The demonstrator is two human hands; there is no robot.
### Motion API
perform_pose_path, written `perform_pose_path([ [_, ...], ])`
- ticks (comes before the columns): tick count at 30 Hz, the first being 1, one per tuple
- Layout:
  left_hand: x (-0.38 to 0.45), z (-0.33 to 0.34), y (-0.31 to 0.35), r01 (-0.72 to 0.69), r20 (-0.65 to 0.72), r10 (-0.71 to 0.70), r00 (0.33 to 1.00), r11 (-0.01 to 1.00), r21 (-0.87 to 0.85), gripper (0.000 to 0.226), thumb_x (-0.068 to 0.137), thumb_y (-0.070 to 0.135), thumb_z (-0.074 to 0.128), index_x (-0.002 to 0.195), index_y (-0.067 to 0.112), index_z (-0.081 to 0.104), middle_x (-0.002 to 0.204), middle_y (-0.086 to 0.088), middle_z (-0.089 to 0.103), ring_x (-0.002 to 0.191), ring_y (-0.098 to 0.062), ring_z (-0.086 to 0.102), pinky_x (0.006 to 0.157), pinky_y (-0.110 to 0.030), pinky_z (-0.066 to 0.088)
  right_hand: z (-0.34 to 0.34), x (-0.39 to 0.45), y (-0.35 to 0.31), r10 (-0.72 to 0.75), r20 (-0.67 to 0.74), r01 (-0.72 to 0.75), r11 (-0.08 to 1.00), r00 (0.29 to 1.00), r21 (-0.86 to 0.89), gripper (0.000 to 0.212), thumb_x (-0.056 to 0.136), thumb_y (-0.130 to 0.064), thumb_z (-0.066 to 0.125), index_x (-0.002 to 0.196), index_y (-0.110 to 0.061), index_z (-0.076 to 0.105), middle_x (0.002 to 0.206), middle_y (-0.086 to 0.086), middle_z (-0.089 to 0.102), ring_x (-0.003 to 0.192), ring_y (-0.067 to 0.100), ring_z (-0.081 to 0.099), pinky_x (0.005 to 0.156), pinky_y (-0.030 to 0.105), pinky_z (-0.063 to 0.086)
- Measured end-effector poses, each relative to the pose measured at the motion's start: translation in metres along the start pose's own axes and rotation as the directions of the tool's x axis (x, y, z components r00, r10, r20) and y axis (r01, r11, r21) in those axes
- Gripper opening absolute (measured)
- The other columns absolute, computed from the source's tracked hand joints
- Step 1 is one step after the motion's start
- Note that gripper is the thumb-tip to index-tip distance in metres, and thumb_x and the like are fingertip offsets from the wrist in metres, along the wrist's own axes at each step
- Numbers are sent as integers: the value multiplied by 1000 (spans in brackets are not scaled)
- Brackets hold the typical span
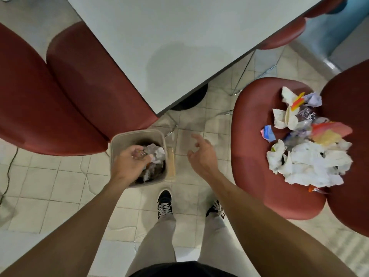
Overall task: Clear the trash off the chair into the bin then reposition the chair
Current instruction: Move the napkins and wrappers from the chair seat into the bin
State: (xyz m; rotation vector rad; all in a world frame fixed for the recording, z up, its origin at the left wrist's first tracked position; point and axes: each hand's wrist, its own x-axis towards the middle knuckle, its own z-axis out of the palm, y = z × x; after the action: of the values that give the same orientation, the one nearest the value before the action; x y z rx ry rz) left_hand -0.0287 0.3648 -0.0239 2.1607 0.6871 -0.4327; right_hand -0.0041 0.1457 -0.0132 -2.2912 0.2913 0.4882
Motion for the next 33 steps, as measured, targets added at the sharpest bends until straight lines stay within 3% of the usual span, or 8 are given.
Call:
perform_pose_path([
  [3,-3,25,29,-68,68,63,996,995,68,36,72,42,78,103,29,66,92,5,65,88,-13,61,82,-29,49,-32,4,35,83,-34,-82,996,996,31,54,88,-13,60,138,-28,43,124,7,51,91,21,59,81,37,54],
  [5,-6,58,56,-114,118,102,988,989,96,37,73,39,79,104,25,66,94,6,66,89,-12,61,84,-28,47,-64,7,67,139,-90,-135,989,986,53,54,87,-14,60,137,-27,45,122,7,51,93,21,58,86,32,49],
  [10,-11,141,109,-177,283,148,948,981,79,40,71,39,81,106,29,65,94,4,63,92,-15,61,83,-31,50,-126,8,139,263,-217,-252,965,940,79,53,83,-14,57,134,-25,46,123,7,53,105,25,56,94,35,46],
  [16,-20,251,170,-296,442,219,870,948,113,32,75,35,77,104,36,63,95,7,60,89,-11,60,79,-27,47,-178,10,237,430,-245,-405,903,869,146,47,86,-13,57,131,-26,51,121,8,48,96,25,60,85,32,46],
  [22,-26,365,206,-473,557,312,769,865,168,21,79,21,74,97,32,70,106,1,61,85,-12,59,84,-29,51,-192,30,315,469,-96,-462,883,878,89,41,89,-22,57,129,-30,56,140,5,34,92,24,66,86,31,51],
  [26,-25,423,210,-566,624,305,720,777,274,27,84,16,69,106,31,70,131,-3,49,118,-20,52,106,-31,38,-192,44,341,440,35,-441,897,897,14,40,93,-26,51,132,-32,53,150,4,23,108,24,61,91,30,47],
  [30,-23,455,208,-590,660,273,700,742,319,34,89,9,61,115,31,67,143,-4,36,129,-22,43,101,-24,34,-195,56,348,476,115,-472,879,872,-62,44,95,-27,47,139,-33,45,149,8,18,114,32,57,92,35,46],
  [33,-22,464,207,-604,693,264,670,737,304,36,87,10,61,119,27,65,132,-6,46,120,-22,49,96,-21,34,-196,62,348,519,129,-506,854,845,-124,46,95,-28,48,140,-31,42,145,9,22,111,33,57,88,37,46],
])
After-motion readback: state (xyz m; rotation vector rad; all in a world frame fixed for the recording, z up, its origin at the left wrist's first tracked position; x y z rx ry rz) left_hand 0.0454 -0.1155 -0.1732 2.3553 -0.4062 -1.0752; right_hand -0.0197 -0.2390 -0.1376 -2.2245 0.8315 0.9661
